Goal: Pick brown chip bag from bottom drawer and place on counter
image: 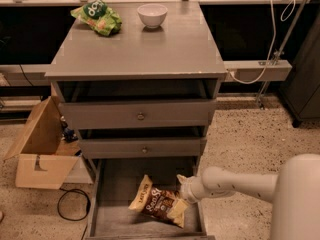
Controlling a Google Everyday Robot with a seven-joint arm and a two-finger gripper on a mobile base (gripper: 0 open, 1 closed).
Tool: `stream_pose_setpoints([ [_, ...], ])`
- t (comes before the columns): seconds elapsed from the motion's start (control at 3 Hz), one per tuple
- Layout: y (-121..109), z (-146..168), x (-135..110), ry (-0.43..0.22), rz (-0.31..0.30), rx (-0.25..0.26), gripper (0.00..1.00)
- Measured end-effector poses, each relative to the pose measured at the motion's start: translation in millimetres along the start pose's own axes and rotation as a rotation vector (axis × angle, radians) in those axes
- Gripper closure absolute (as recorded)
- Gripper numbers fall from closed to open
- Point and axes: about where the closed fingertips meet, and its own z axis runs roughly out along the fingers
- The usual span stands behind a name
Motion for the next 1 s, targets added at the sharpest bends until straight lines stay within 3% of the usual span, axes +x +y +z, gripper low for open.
stream_pose_setpoints([
  [0.33, -0.7, 66.9, 10.6, 0.02, -0.025, -0.017, 0.0],
  [1.0, -13.4, 150.3, 10.9, -0.012, -0.007, -0.048, 0.02],
])
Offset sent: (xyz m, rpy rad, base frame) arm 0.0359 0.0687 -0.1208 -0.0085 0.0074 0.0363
